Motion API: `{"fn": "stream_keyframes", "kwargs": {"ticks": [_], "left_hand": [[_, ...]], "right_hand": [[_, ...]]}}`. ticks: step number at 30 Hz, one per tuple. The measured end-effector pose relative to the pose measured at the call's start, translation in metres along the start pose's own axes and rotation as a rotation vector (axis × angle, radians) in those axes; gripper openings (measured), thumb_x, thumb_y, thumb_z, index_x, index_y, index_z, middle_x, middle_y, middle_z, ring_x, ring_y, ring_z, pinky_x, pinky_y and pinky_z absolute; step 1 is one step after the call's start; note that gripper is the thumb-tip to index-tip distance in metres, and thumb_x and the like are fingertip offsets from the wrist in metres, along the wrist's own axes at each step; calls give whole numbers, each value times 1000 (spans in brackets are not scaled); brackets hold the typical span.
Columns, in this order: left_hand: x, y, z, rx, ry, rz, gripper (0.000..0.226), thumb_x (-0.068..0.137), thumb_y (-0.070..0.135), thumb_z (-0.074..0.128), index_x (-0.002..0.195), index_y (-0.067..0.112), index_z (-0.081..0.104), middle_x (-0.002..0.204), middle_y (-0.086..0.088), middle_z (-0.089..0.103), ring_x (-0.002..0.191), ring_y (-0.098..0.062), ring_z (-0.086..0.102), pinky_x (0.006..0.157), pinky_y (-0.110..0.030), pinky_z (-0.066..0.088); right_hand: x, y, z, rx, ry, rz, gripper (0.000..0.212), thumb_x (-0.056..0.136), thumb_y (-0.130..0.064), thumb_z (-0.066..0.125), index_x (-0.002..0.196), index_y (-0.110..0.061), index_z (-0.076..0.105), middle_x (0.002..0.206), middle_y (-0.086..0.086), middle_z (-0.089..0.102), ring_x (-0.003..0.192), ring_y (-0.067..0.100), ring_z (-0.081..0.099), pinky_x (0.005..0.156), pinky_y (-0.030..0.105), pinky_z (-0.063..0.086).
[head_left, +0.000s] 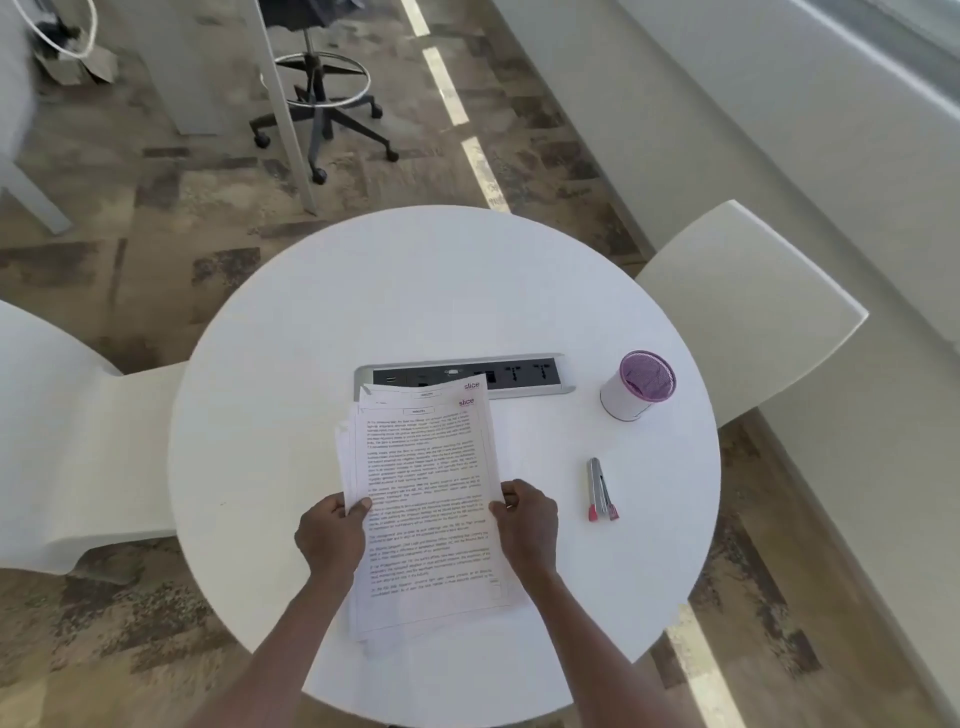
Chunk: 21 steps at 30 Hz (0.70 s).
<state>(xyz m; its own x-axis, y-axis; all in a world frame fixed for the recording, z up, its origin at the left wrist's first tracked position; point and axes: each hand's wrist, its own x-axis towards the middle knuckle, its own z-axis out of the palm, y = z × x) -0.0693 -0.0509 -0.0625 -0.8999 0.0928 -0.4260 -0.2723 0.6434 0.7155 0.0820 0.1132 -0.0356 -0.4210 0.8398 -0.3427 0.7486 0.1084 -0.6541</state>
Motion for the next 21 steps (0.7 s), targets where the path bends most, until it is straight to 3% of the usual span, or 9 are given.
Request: {"fn": "stream_keyframes", "kwargs": {"ticks": [4,9,11,14,18,21], "left_hand": [[1,0,6,71,-15,85,27,86,14,76,73,-7,64,70,-20,70,66,-42,63,66,-40,49],[-3,2,7,130,-32,131,16,83,8,77,77,-2,66,74,-15,72,73,-42,65,69,-38,47],[-8,6,7,186,-6,124,20,82,7,77,96,-3,67,94,-19,71,88,-42,65,78,-42,50],[-19,15,13,335,57,115,67,83,12,76,140,-6,45,138,-27,51,128,-43,47,102,-50,45],[-33,23,35,356,60,370,67,90,14,69,145,-6,37,151,-25,40,141,-40,37,110,-49,43],[-35,23,58,414,-15,575,61,96,17,61,148,-3,38,158,-21,35,149,-36,30,120,-46,33]], "right_hand": [[6,5,4,-107,1,-33,9,83,-7,62,89,-12,68,83,-2,73,74,18,66,66,32,55],[4,16,9,-203,-12,-99,13,86,-6,59,97,-10,64,92,3,69,87,25,64,74,36,52],[3,18,9,-221,-12,-115,23,88,-6,62,112,-8,63,104,6,65,97,26,62,82,36,52],[3,21,7,-211,29,-128,31,89,-7,63,120,-6,60,114,7,59,101,28,61,84,35,51],[8,29,-1,-131,95,-127,27,92,-5,60,119,-5,63,114,8,61,97,26,64,86,38,52],[18,36,-9,-63,153,-100,21,91,0,60,109,-4,68,106,9,65,89,24,65,82,35,54]]}}
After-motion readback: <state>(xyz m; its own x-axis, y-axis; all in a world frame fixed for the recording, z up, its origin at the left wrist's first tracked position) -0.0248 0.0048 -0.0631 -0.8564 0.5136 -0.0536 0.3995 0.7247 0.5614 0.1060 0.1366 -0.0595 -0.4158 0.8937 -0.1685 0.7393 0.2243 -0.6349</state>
